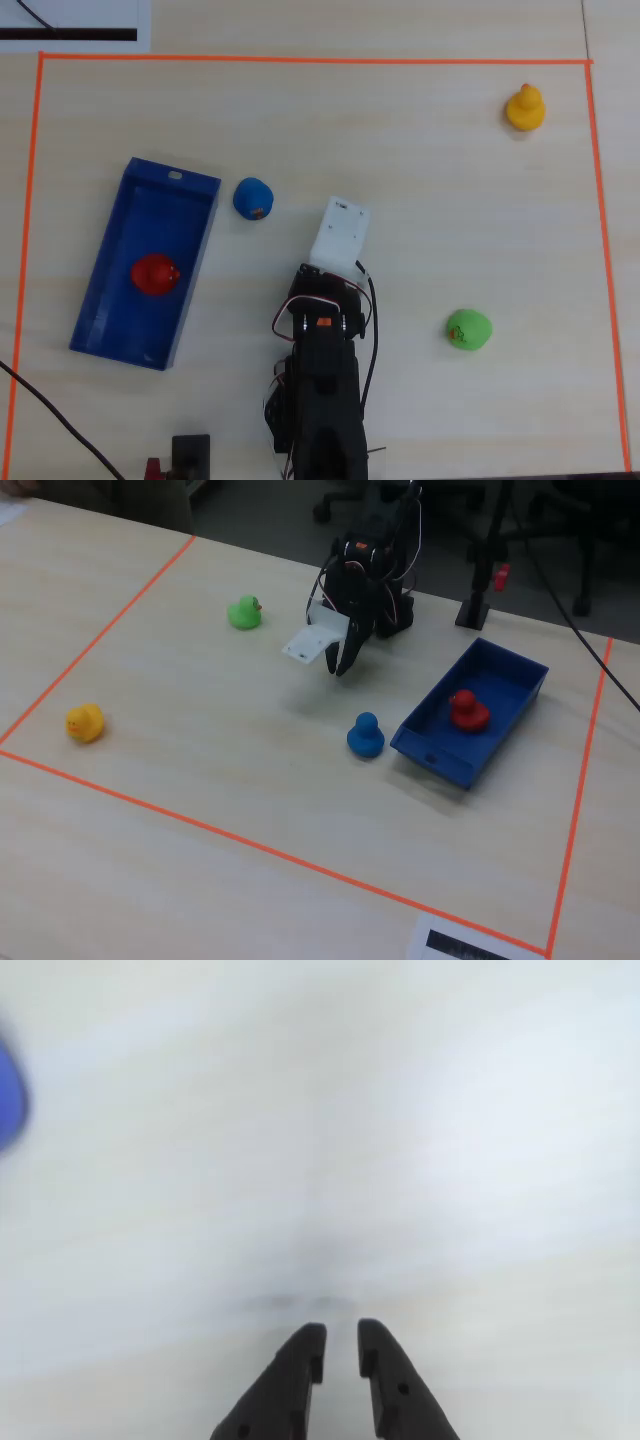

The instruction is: Grasp red duck and put it into box.

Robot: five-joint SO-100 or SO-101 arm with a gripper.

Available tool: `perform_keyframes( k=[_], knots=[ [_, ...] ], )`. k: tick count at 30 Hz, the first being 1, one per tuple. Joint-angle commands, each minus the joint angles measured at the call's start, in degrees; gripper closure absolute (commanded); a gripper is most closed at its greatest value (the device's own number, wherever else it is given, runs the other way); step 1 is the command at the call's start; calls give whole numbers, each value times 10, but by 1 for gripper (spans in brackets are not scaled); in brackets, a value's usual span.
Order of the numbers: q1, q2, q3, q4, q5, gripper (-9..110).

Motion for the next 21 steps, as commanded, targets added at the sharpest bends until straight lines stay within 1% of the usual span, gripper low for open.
perform_keyframes(
  k=[1, 3, 7, 10, 12, 15, 21],
  knots=[
    [-4, 134, 28, 43, 1, 101],
    [-6, 178, 64, 67, 0, 101],
    [-12, 236, 64, 161, -3, 101],
    [-13, 236, 64, 198, -12, 101],
    [-8, 236, 64, 198, 6, 101],
    [-4, 236, 65, 198, 2, 99],
    [-4, 236, 65, 198, 2, 99]
  ],
)
